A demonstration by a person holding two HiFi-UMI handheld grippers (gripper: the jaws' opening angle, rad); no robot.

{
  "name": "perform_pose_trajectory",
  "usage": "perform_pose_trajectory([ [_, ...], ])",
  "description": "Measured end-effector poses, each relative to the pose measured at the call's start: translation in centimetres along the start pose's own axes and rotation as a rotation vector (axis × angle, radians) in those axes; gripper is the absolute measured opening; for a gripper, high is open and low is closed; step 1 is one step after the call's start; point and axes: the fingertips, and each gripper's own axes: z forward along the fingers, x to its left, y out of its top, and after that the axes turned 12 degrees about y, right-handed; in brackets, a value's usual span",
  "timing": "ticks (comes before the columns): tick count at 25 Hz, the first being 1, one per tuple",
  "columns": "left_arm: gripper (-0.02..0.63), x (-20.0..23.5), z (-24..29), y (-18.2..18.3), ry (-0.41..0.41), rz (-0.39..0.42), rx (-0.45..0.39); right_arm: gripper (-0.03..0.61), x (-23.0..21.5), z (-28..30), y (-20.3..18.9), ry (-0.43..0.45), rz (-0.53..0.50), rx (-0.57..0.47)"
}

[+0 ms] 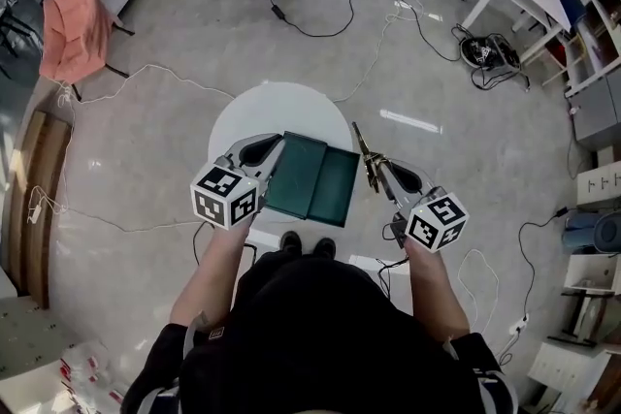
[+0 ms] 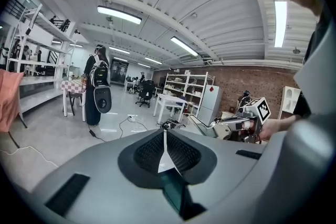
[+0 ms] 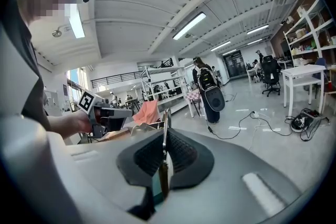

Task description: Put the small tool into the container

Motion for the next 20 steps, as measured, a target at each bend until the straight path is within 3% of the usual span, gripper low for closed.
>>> perform_pose_trajectory([
  [7,0.023,2.0,0.9,0.5,0.026,-0.019,-0.018,0.011,-0.7,3.3,1.1,0.073,-0.072,0.095],
  [12,0.023,3.2,0.8,-0.8,0.131,-0.107,-0.014,0.011,-1.0,4.8,-0.6,0.183,-0.107,0.206],
  [20,0.023,1.8,1.7,-1.2,0.258,-0.166,0.005,0.011,-2.8,5.7,-4.8,0.374,-0.189,0.399],
])
